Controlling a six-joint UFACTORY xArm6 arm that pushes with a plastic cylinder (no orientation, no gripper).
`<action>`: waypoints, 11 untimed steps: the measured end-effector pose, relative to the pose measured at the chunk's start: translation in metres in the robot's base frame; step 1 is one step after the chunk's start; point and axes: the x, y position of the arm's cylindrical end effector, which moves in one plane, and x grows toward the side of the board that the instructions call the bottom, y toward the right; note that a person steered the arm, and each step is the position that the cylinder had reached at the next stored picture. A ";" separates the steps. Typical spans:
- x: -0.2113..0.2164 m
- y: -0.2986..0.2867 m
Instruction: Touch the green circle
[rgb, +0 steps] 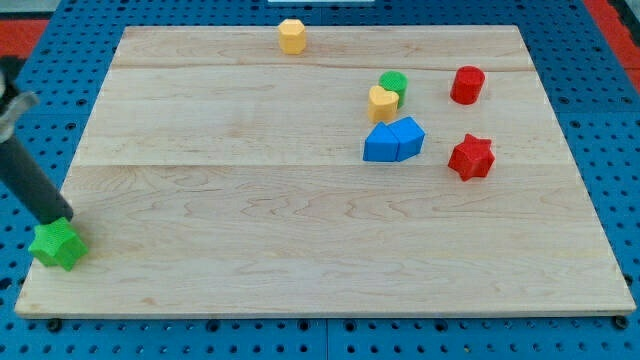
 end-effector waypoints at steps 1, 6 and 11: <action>-0.012 0.004; -0.181 0.191; -0.226 0.394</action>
